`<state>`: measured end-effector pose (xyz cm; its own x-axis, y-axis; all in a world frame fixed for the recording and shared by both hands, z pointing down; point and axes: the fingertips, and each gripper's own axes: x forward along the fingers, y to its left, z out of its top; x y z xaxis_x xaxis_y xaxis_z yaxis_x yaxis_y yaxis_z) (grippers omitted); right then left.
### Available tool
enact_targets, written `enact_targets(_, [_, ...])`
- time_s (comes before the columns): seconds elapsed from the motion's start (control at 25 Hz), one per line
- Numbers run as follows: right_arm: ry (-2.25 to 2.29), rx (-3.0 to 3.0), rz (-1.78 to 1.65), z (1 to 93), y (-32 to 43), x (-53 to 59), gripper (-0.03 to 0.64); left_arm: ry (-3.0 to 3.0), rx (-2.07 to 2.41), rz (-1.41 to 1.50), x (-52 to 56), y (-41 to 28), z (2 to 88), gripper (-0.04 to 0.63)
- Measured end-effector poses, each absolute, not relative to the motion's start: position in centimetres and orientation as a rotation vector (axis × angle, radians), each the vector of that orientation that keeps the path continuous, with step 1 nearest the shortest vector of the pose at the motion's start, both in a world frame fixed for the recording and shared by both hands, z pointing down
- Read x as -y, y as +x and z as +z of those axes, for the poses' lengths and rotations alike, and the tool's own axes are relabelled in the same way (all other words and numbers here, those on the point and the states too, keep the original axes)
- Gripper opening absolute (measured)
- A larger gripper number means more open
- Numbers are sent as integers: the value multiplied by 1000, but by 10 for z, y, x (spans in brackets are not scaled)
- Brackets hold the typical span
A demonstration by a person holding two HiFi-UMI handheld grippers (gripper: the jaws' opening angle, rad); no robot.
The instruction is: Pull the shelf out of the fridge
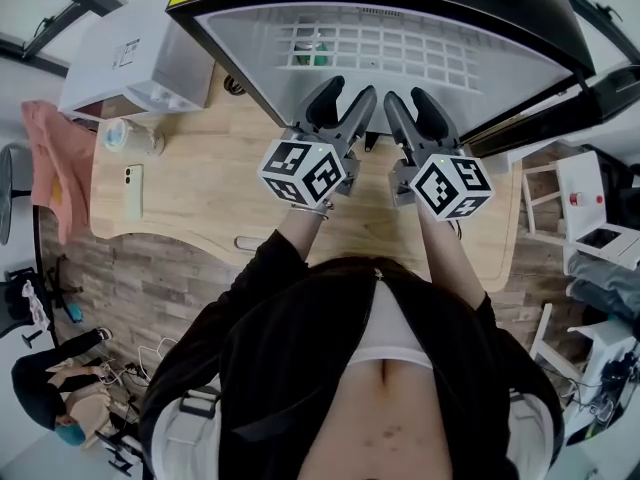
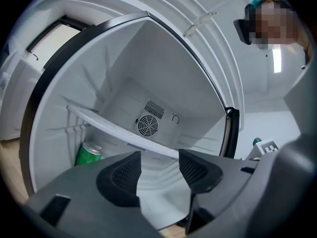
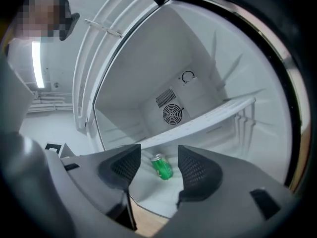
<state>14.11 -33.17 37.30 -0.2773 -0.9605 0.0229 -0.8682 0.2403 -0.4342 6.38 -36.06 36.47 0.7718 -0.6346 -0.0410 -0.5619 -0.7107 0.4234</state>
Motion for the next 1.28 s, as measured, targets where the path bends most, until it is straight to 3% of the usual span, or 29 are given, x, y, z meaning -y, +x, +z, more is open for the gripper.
enact_targets(0.16, [-1691, -2224, -561, 368, 143, 346, 250, 2534, 907, -312, 372, 68, 362, 239])
enact_targets(1.28, [-1623, -1941, -638, 360, 186, 405, 250, 2414, 935, -455, 424, 82, 356, 264])
